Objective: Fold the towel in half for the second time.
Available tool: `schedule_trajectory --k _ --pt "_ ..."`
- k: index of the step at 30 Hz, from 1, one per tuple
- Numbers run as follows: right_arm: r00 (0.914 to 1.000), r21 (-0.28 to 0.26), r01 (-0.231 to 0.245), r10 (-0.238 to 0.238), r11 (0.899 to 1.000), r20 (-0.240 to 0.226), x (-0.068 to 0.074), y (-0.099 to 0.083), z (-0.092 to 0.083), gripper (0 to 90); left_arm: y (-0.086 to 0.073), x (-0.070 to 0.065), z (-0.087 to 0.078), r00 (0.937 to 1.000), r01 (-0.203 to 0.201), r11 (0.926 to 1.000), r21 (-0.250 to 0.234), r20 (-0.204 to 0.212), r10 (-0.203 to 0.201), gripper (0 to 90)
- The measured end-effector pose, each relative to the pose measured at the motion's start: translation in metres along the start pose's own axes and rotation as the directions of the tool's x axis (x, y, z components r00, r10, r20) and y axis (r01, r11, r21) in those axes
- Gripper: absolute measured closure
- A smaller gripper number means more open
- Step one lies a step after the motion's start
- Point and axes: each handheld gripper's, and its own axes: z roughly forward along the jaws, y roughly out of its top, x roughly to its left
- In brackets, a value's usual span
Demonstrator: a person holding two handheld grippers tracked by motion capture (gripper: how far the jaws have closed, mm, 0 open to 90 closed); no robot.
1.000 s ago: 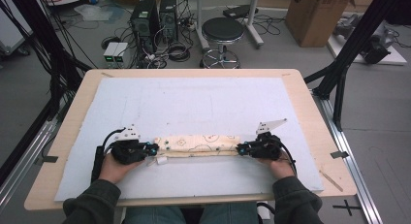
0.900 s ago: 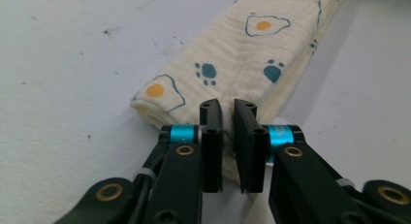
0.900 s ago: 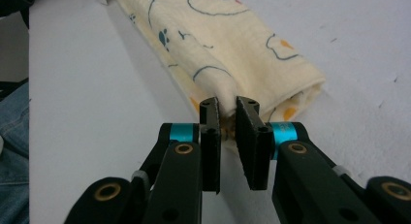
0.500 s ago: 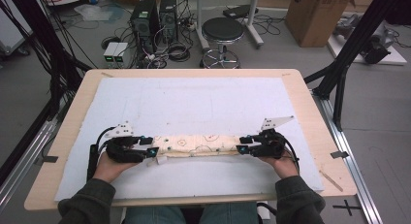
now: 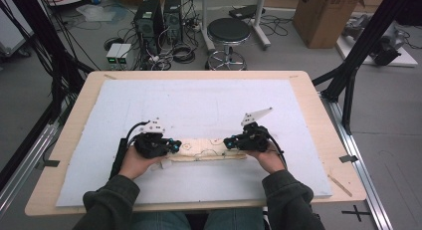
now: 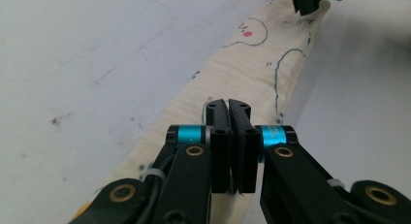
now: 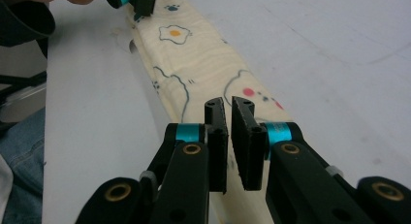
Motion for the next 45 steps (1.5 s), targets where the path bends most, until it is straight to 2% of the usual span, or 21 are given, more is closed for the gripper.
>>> schedule_trajectory --k 3,6,9,10,13,16,20,23,25,27,30,32,33,37,45 --pt "0.9998 0.019 0.018 -0.018 1.0 -0.005 0.002 0.007 0.011 84.6 0.002 -0.001 0.01 1.0 0.008 0.9998 0.02 0.005 -0.008 87.7" --pt "0.9993 0.042 0.035 -0.034 0.999 -0.018 0.004 0.011 0.022 84.7 0.0 -0.002 0.019 0.9998 -0.006 0.9974 0.072 0.019 0.005 87.7" --pt "0.9979 0.09 0.061 -0.059 0.994 -0.024 0.008 0.011 0.031 84.9 -0.002 -0.005 0.022 0.9995 -0.021 0.9948 0.1 0.023 0.019 87.8" --pt "0.9976 0.122 0.069 -0.067 0.99 -0.019 0.01 0.01 0.034 84.9 -0.002 -0.005 0.022 0.9993 -0.031 0.9936 0.108 0.026 0.029 88.0" --pt "0.9969 0.146 0.079 -0.077 0.986 -0.019 0.012 0.005 0.036 84.9 -0.004 -0.008 0.022 0.9988 -0.047 0.9908 0.127 0.02 0.045 88.3" --pt "0.9962 0.154 0.087 -0.085 0.984 -0.02 0.013 0.0 0.037 84.9 -0.009 -0.01 0.02 0.9978 -0.066 0.9848 0.161 0.016 0.064 88.4" --pt "0.9958 0.152 0.092 -0.09 0.984 -0.017 0.015 -0.007 0.036 84.8 -0.015 -0.01 0.015 0.9986 -0.053 0.9874 0.149 0.014 0.052 88.5" --pt "0.9953 0.145 0.097 -0.096 0.985 -0.017 0.016 -0.008 0.034 82.5 -0.016 -0.008 0.01 0.9989 -0.044 0.9919 0.119 0.023 0.042 87.8" --pt "0.9932 0.114 0.116 -0.116 0.987 -0.01 0.017 -0.006 0.031 80.3 -0.015 -0.006 0.003 0.9993 -0.034 0.9962 0.08 0.018 0.033 87.3" --pt "0.9946 0.079 0.103 -0.104 0.991 -0.003 0.016 -0.003 0.027 78.1 -0.014 -0.001 -0.002 0.9998 -0.018 0.9981 0.06 -0.004 0.018 87.3" --pt "0.9938 0.047 0.108 -0.109 0.993 0.024 0.012 0.0 0.021 76.2 -0.017 0.007 -0.008 0.9998 0.001 0.9979 0.065 -0.018 0.0 86.8" --pt "0.9926 0.063 0.112 -0.115 0.992 0.04 0.009 -0.002 0.021 74.4 -0.02 0.01 -0.01 0.9997 0.0 0.9966 0.083 -0.024 0.002 85.6" --pt "0.9938 0.081 0.099 -0.103 0.992 0.043 0.008 -0.003 0.022 73.3 -0.022 0.01 -0.011 0.9996 -0.002 0.9957 0.093 -0.028 0.005 84.8" --pt "0.9904 0.108 0.114 -0.122 0.988 0.066 0.007 -0.009 0.022 69.3 -0.03 0.011 -0.012 0.9993 -0.018 0.9923 0.122 -0.031 0.022 78.2" --pt "0.9852 0.12 0.13 -0.142 0.984 0.096 0.004 -0.023 0.011 63.3 -0.036 0.013 -0.018 0.9978 -0.035 0.9925 0.117 -0.051 0.041 69.3"
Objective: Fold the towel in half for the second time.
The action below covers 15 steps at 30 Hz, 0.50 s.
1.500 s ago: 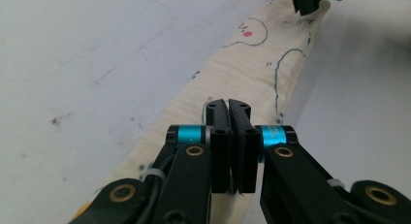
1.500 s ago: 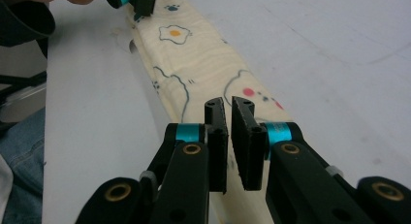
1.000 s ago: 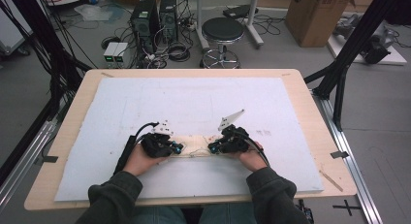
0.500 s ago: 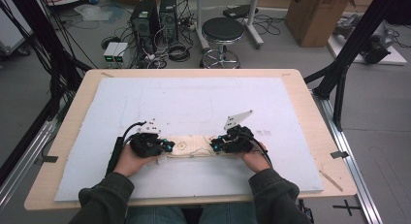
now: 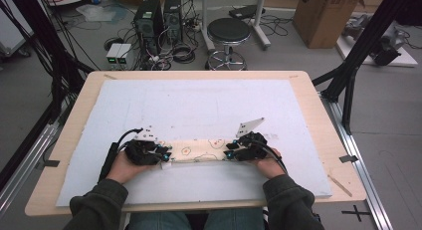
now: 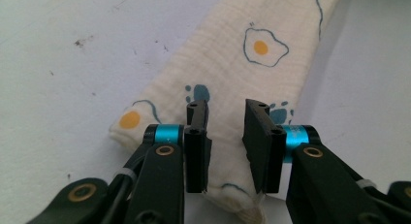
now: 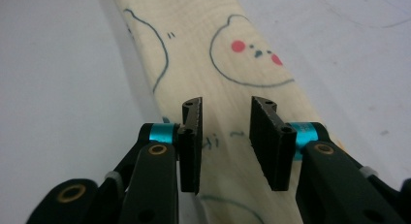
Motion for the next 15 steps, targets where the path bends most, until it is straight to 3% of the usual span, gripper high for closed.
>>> schedule_trajectory --k 15 --pt "0.9984 -0.052 -0.048 0.049 0.998 0.029 -0.007 -0.032 -0.026 57.1 -0.003 0.002 0.0 0.9999 0.01 0.9999 -0.007 -0.001 -0.01 65.7"
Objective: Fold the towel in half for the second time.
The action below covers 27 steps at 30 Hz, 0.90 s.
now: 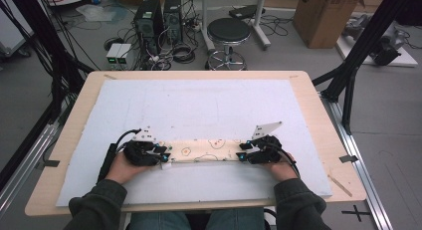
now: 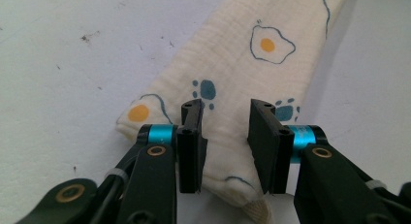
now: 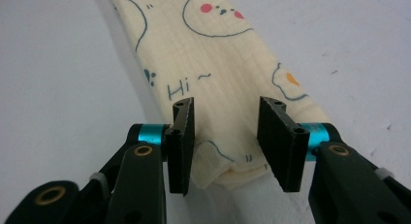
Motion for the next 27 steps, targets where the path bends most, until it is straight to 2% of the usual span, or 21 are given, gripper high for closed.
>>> schedule_trajectory --k 5,13,17,21,24,27 --pt "0.9999 -0.018 -0.013 0.013 1.0 0.004 0.001 -0.006 -0.004 56.9 -0.001 0.001 0.0 0.9999 0.011 0.9999 -0.005 0.006 -0.011 65.3" --pt "0.9998 -0.026 -0.021 0.021 0.999 0.001 0.0 -0.007 -0.002 55.1 -0.001 0.0 0.0 1.0 0.005 1.0 -0.003 0.005 -0.005 64.8" --pt "0.9995 -0.051 -0.03 0.03 0.998 -0.002 0.001 -0.005 -0.004 51.0 0.0 -0.001 -0.007 1.0 0.004 0.9994 -0.034 0.006 -0.003 60.2" --pt "0.9993 -0.103 -0.037 0.038 0.994 0.004 0.002 0.003 -0.01 46.8 0.0 0.004 -0.018 0.999 0.041 0.9927 -0.113 -0.014 -0.043 57.2" --pt "0.9988 -0.149 -0.047 0.048 0.988 0.003 -0.001 0.008 -0.013 45.9 -0.001 0.011 -0.024 0.9961 0.071 0.9862 -0.15 -0.042 -0.078 56.2" --pt "0.9967 -0.15 -0.071 0.076 0.986 0.029 -0.007 0.012 -0.013 45.9 -0.001 0.016 -0.023 0.9884 0.117 0.9778 -0.174 -0.075 -0.132 56.0"
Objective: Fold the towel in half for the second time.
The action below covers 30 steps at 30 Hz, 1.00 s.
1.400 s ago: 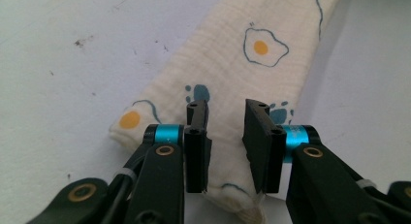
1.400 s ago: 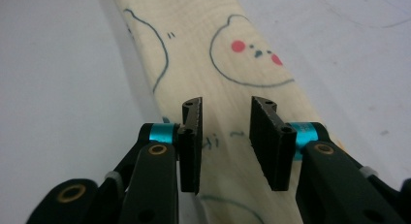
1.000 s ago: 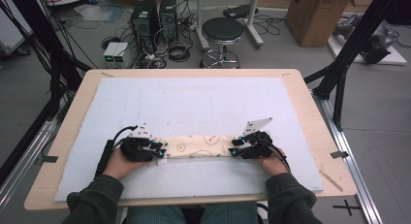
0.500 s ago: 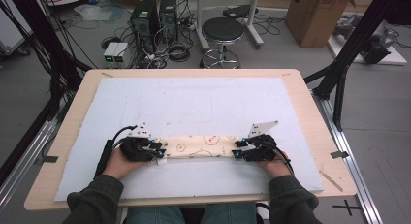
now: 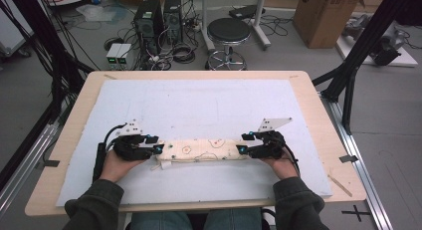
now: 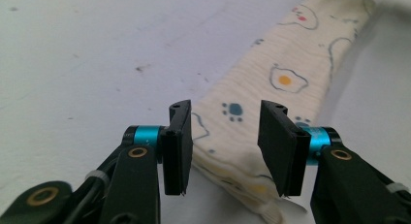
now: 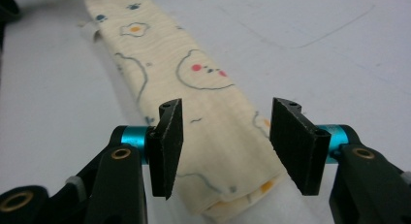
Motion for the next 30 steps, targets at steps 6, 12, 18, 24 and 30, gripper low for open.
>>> schedule_trajectory --k 6,12,18,24,30 --pt "0.9959 0.015 -0.08 0.079 0.997 0.043 -0.014 0.001 0.008 45.3 0.0 0.008 0.012 0.9965 0.053 0.9985 0.01 -0.065 -0.052 55.1" --pt "0.9877 0.048 -0.154 0.152 0.987 0.036 -0.023 -0.003 0.015 45.4 -0.003 0.012 0.02 0.9959 0.07 0.9951 0.071 -0.062 -0.065 54.2" --pt "0.9849 0.101 -0.173 0.17 0.98 0.032 -0.026 -0.008 0.022 49.9 -0.004 0.012 0.023 0.9968 0.076 0.9919 0.101 -0.031 -0.074 61.9" --pt "0.9865 0.115 -0.163 0.162 0.98 0.023 -0.025 -0.01 0.024 60.5 -0.005 0.012 0.024 0.9976 0.069 0.99 0.123 -0.011 -0.068 68.8" --pt "0.9875 0.127 -0.157 0.157 0.979 0.011 -0.023 -0.012 0.023 71.0 -0.006 0.01 0.025 0.9979 0.064 0.9906 0.121 -0.002 -0.065 75.6"
